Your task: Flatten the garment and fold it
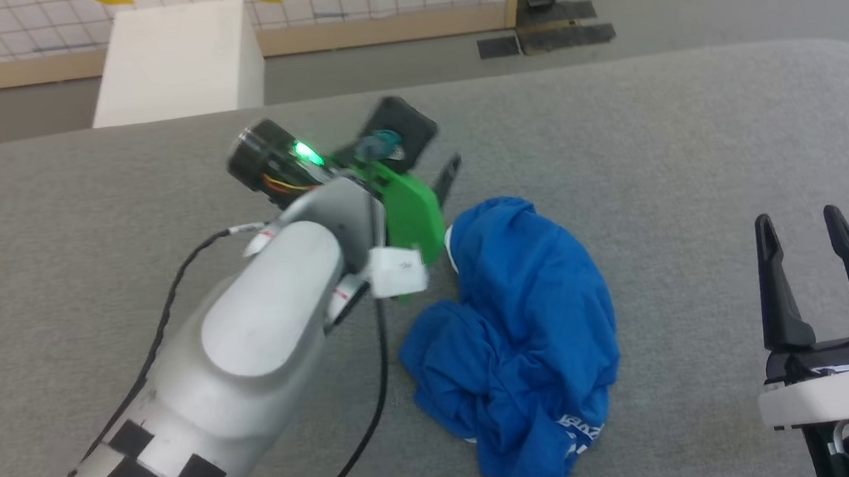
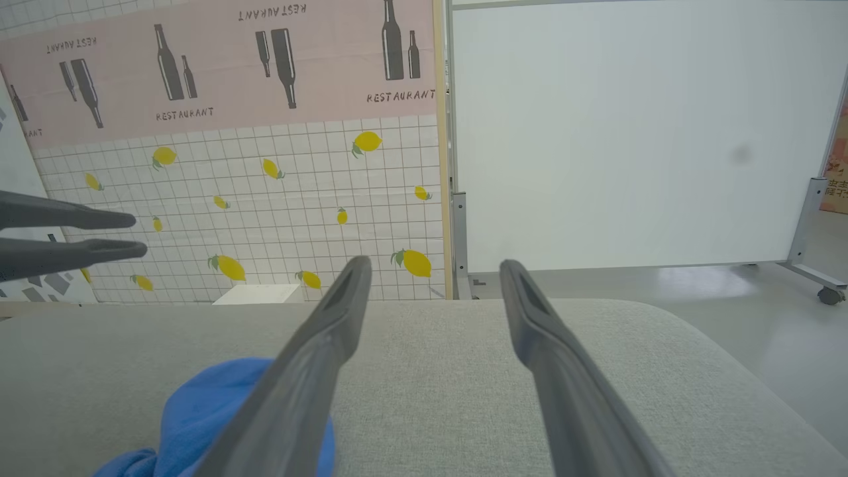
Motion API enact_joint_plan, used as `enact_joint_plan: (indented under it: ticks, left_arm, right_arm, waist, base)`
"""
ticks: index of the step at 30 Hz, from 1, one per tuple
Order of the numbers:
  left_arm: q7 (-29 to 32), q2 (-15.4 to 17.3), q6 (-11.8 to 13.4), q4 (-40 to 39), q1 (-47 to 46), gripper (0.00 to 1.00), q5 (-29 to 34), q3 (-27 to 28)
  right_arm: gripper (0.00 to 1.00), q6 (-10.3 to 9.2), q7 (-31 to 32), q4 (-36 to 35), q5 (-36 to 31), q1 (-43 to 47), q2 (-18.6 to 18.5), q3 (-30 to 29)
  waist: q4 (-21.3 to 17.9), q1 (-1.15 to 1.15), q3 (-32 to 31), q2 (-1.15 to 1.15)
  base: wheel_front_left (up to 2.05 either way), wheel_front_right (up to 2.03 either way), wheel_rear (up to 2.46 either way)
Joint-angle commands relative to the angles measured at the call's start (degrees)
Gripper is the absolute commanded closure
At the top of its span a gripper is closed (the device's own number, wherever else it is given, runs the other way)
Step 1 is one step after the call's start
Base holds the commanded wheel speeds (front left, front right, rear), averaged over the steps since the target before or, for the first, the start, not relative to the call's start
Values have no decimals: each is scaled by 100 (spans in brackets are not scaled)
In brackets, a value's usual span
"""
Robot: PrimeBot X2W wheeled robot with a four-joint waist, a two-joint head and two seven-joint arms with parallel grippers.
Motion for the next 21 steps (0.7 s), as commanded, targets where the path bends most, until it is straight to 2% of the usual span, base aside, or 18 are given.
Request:
enact_joint_plan:
  ticks: [1,7,9,14,21]
  left_arm:
    - [332,72,-20,19,-157,0,-397,-380]
    - [1758,720,-20,-344,-837,0,-1880,-2297]
    - [2086,882,-20,-522,-957,0,-2267,-2600]
    - [2706,1094,-20,-872,-896,0,-2701,-2772]
    - [3809,1254,-20,-1451,-214,0,-2266,-2779]
  right_arm:
    - [0,-9,-28,-18,38,-100,-1,-13]
    - [0,-9,-28,-34,88,-256,-1,-40]
    - [0,-9,-28,-37,99,-305,-1,-45]
    - [0,-9,-28,-44,146,-445,-1,-30]
    - [0,-9,-28,-37,187,-639,-1,22]
  waist:
    - [-198,-1,213,0]
    - [-422,-1,508,0]
    - [-477,-1,592,0]
    - [-604,-1,795,0]
    - [-756,-1,1048,0]
  base:
    - [0,0,0]
    - [0,0,0]
    - [0,0,0]
    - [0,0,0]
    - [0,0,0]
